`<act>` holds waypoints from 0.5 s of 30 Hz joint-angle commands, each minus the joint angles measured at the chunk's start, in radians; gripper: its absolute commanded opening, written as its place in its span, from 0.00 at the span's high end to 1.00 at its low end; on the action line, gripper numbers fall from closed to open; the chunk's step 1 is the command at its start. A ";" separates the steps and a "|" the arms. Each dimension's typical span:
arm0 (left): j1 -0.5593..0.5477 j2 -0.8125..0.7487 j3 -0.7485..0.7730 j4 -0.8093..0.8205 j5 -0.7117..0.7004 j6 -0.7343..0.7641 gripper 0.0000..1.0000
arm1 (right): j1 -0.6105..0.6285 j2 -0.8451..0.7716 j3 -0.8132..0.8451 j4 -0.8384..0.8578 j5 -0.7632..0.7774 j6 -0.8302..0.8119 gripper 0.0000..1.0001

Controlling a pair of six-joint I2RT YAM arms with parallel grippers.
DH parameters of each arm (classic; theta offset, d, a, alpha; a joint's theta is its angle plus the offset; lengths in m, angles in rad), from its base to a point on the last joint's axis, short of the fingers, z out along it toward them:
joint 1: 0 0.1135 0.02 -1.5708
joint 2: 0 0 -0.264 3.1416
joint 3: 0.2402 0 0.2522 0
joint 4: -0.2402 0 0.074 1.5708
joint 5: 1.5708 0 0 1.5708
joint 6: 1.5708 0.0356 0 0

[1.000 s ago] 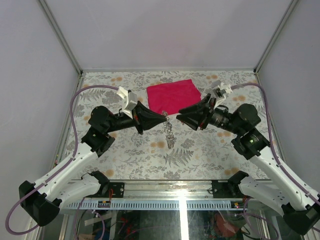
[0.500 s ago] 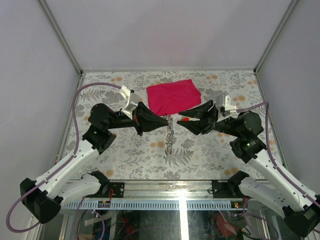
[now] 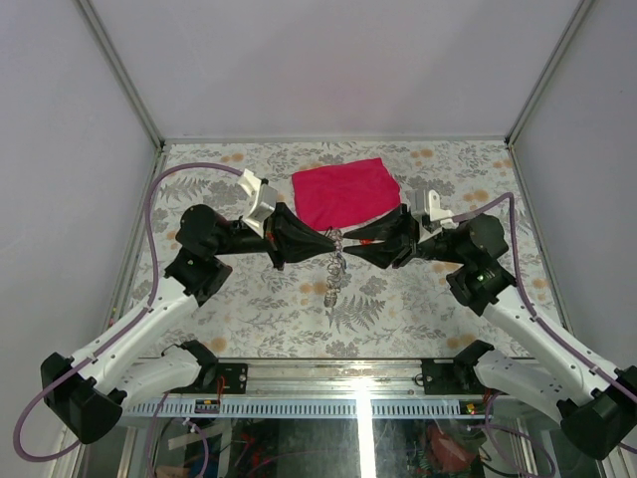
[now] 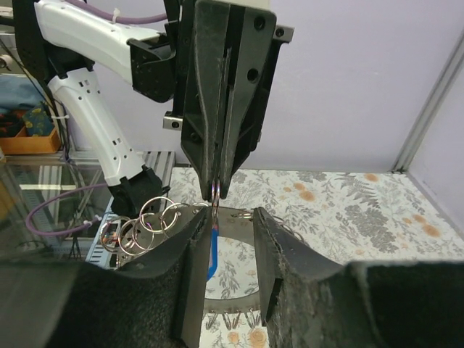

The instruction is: Put the keys on the keyring

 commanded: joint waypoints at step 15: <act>0.001 -0.001 0.046 0.076 0.013 -0.004 1.00 | 0.054 0.046 0.018 0.078 -0.048 0.002 0.71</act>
